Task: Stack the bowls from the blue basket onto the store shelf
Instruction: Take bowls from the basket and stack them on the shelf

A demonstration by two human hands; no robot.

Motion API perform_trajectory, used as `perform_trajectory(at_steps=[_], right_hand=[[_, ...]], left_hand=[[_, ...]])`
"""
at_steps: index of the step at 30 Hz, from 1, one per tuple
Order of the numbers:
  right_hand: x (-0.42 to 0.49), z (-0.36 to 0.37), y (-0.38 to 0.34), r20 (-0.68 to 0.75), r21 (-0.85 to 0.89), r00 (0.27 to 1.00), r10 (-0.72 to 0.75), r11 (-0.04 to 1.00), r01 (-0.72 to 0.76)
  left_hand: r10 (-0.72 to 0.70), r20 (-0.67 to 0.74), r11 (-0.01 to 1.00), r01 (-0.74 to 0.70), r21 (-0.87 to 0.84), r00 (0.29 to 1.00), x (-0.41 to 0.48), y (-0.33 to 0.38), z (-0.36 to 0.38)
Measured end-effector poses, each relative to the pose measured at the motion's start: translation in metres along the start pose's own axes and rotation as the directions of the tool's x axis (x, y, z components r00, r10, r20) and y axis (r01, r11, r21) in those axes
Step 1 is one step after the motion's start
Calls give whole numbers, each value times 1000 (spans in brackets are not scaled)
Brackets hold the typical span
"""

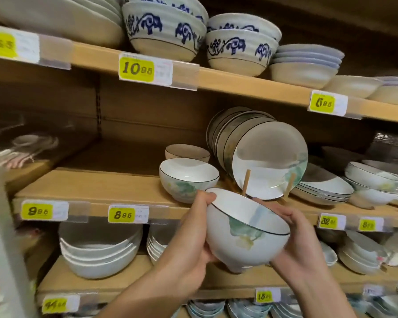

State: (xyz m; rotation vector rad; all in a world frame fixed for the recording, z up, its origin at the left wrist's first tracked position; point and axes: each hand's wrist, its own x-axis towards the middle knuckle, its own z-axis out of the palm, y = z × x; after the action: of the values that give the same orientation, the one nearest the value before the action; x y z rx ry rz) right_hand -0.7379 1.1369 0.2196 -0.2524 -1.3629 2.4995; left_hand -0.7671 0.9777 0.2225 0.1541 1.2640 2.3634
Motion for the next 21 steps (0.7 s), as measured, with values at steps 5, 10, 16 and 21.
perform_trajectory(at_steps=[5, 10, 16, 21], right_hand=[[-4, -13, 4, 68, 7, 997, -28, 1000, 27], [29, -29, -30, 220, 51, 950, 223, 969, -240], [55, -27, -32, 349, -119, 825, 444, 895, -431], [49, -19, -32, 264, -12, 892, 368, 926, -378]], left_hand=[[219, -164, 975, -210, 71, 962, -1, -27, 31], [133, -73, 970, -115, 214, 988, -1, -6, 26], [-260, 109, 960, 245, 132, 959, 13, 9, 30], [-162, 84, 985, 155, 80, 983, 7, -6, 29]])
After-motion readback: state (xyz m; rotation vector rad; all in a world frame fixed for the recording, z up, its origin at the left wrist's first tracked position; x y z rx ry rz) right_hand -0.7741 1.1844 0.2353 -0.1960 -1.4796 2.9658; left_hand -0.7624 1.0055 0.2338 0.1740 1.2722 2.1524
